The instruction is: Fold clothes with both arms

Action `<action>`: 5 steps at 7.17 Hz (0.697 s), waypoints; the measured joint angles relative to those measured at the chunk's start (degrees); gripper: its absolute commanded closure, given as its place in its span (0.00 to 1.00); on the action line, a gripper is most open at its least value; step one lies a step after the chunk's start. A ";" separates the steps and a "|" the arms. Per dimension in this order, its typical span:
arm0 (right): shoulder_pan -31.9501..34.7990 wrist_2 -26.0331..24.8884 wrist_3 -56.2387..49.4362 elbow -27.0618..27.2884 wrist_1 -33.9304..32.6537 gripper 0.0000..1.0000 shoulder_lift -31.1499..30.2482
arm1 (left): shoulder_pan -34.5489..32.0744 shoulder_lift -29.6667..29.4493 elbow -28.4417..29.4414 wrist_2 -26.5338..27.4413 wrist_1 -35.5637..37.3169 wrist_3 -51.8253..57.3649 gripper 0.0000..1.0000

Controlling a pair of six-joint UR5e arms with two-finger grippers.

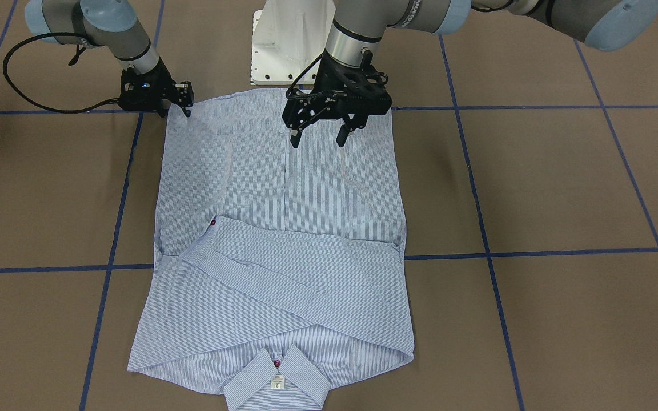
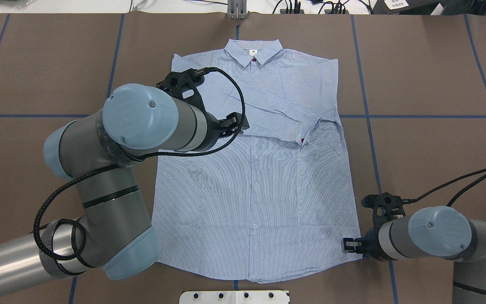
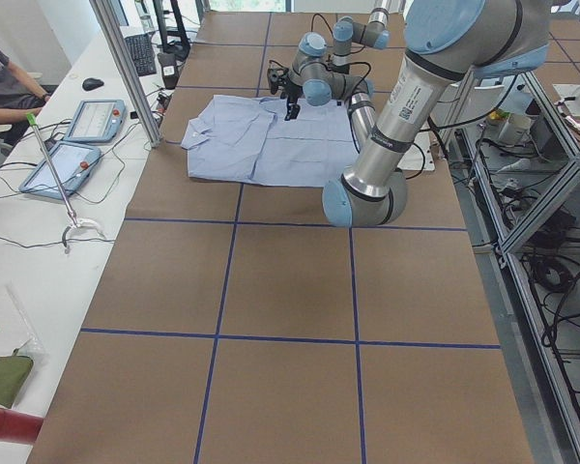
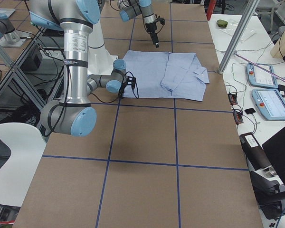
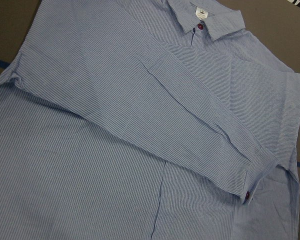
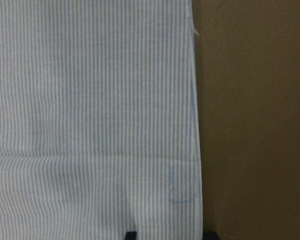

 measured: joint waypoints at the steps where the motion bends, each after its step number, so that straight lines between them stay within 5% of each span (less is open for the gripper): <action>1: 0.72 1.05 0.00 0.11 0.02 0.55 -0.07 | 0.00 0.00 0.00 0.00 0.00 0.00 0.02; 3: 1.14 1.65 0.05 0.14 0.03 0.65 -0.11 | -0.03 0.00 0.00 0.06 0.00 0.04 0.02; 5: 1.19 1.72 0.05 0.14 0.03 0.96 -0.06 | -0.07 0.00 -0.01 0.09 0.00 -0.01 0.02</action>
